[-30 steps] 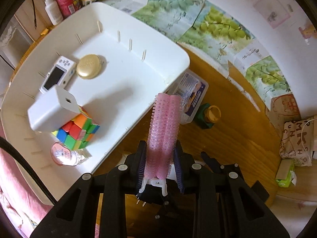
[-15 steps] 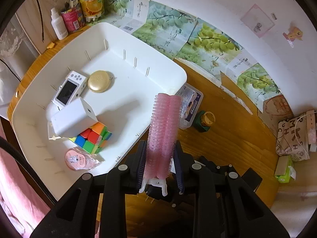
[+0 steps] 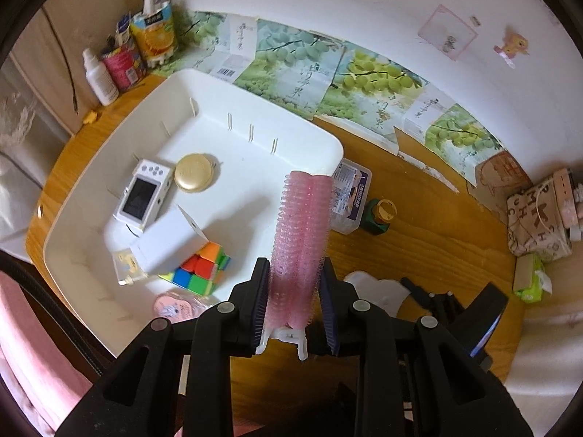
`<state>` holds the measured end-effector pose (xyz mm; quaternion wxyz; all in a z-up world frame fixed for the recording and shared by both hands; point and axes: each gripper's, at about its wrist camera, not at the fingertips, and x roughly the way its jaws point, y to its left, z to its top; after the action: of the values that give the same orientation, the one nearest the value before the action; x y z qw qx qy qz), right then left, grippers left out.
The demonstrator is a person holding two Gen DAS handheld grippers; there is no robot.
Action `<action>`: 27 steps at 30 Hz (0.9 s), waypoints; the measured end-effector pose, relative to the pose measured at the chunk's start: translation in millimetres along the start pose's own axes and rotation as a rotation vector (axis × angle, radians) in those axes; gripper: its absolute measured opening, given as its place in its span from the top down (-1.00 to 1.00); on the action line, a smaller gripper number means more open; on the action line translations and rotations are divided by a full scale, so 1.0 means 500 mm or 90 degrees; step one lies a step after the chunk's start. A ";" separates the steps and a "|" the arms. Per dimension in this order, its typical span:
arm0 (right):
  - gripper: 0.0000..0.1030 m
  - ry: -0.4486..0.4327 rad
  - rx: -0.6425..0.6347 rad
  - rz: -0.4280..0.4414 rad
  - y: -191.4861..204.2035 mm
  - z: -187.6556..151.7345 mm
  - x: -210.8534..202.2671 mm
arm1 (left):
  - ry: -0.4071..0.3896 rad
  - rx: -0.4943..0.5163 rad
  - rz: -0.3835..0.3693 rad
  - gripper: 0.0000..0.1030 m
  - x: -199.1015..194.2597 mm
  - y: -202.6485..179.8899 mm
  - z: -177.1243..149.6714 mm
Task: Organize rigid objects
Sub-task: 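Carry the pink roller and white scraper with both grippers over the tray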
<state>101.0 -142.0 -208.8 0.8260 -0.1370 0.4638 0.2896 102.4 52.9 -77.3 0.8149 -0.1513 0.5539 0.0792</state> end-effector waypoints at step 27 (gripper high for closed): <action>-0.29 -0.174 0.090 -0.012 0.201 0.167 -0.087 | -0.051 0.174 0.070 0.44 -0.022 0.162 0.041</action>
<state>79.8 -36.1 -123.3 0.8916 -0.0421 0.3648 0.2648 92.2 136.7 -73.1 0.8439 -0.0053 0.5338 0.0537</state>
